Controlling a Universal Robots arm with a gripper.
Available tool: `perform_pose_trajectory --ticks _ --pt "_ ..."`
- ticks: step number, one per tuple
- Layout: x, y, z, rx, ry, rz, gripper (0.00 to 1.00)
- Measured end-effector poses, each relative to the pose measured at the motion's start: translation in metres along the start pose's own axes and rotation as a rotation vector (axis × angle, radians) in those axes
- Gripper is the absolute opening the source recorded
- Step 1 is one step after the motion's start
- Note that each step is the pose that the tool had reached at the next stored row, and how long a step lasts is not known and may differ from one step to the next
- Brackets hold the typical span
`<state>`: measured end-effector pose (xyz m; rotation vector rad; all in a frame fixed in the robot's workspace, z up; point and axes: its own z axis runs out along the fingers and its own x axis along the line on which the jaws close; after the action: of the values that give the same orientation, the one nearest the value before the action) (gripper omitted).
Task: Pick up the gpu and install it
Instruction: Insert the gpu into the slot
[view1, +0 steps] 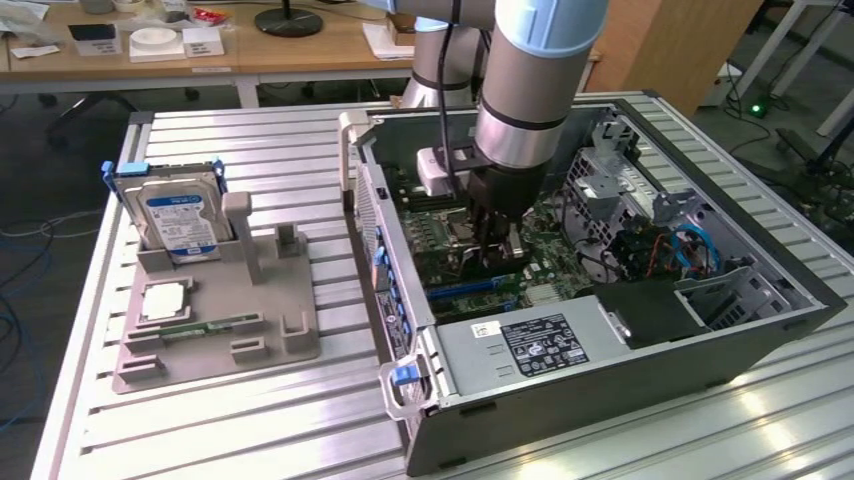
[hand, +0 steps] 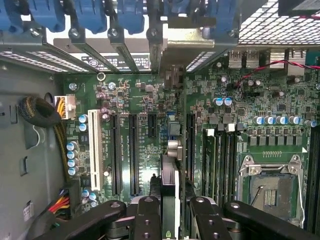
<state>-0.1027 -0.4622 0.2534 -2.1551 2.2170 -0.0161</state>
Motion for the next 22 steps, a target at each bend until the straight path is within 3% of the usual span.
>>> perform_pose_trajectory --ticks 3,22 --pt "0.0001 0.0036 0.0001 -0.0001 0.0 0.0 0.27" --pt "0.0035 0.0065 0.0052 -0.0001 0.0001 0.0 0.27"
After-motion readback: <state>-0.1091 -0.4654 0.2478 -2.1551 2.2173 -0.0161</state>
